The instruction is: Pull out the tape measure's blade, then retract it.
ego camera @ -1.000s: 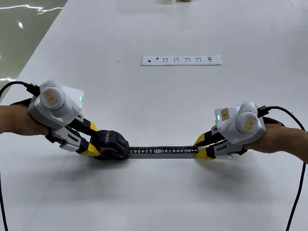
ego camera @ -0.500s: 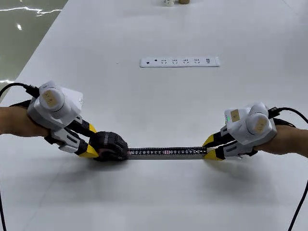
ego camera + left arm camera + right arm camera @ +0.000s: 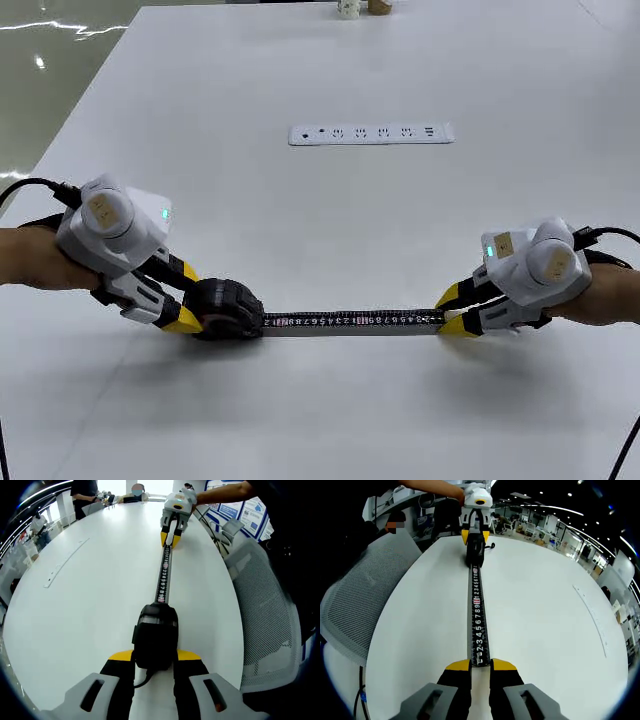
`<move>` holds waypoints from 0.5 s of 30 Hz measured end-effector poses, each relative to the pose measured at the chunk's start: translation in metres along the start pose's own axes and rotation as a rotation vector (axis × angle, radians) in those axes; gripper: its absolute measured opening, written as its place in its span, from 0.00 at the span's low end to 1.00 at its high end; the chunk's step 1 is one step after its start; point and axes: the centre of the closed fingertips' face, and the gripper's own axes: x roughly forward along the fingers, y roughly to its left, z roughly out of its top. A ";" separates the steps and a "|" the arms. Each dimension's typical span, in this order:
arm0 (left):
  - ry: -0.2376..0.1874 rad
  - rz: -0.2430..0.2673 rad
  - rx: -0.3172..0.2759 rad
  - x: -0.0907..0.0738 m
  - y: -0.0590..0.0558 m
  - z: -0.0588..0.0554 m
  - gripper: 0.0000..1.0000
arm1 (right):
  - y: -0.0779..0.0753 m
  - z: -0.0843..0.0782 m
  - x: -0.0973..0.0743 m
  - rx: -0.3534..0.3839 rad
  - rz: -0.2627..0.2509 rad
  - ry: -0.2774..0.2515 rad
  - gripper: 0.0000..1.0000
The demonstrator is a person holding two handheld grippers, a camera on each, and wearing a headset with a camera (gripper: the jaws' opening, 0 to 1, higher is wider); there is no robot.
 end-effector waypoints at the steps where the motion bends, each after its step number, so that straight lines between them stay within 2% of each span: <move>1: 0.000 0.000 0.000 0.000 0.000 0.000 0.23 | 0.000 0.000 0.000 0.000 0.000 0.000 0.09; 15: 0.005 0.007 0.018 0.000 -0.001 0.001 0.24 | 0.000 -0.002 -0.001 -0.008 0.009 0.028 0.10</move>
